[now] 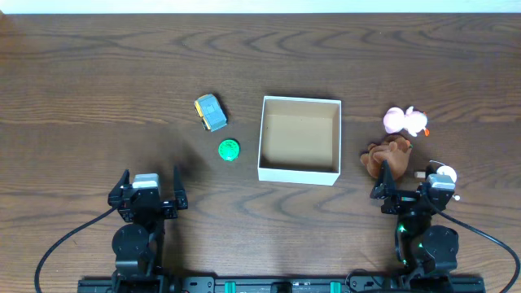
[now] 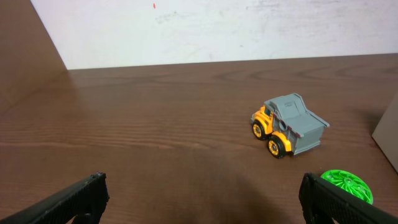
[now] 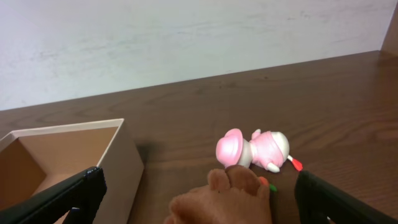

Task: Pack container

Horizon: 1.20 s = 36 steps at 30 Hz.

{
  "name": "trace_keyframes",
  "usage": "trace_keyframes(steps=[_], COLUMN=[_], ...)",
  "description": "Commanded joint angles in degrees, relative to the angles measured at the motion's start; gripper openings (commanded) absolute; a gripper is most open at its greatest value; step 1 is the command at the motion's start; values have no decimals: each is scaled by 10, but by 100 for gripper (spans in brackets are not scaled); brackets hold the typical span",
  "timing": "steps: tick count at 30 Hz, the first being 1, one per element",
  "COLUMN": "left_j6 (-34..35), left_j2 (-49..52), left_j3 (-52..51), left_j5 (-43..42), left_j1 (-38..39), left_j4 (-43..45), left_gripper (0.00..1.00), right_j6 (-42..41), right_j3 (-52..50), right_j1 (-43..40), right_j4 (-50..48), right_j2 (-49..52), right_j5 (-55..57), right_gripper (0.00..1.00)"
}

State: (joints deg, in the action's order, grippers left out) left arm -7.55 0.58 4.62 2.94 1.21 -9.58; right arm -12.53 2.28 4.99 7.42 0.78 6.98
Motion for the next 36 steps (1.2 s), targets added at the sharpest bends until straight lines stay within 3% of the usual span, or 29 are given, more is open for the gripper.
trace_keyframes(steps=[1, 30, 36], left_j6=[-6, -6, -6], left_j2=[-3, -3, -3], left_j3=[-17, -17, -17], left_j5=[-10, -10, -10], left_j1=[-3, -3, -3], left_j4=[-4, -4, -4], left_gripper=[98, 98, 98], right_j6=[8, 8, -37], right_j3=[-3, -3, 0], right_j1=[-6, -6, -6], right_j4=[-2, -4, -3], right_j2=[-4, -4, 5], right_j5=[-4, 14, 24], right_gripper=[99, 99, 99])
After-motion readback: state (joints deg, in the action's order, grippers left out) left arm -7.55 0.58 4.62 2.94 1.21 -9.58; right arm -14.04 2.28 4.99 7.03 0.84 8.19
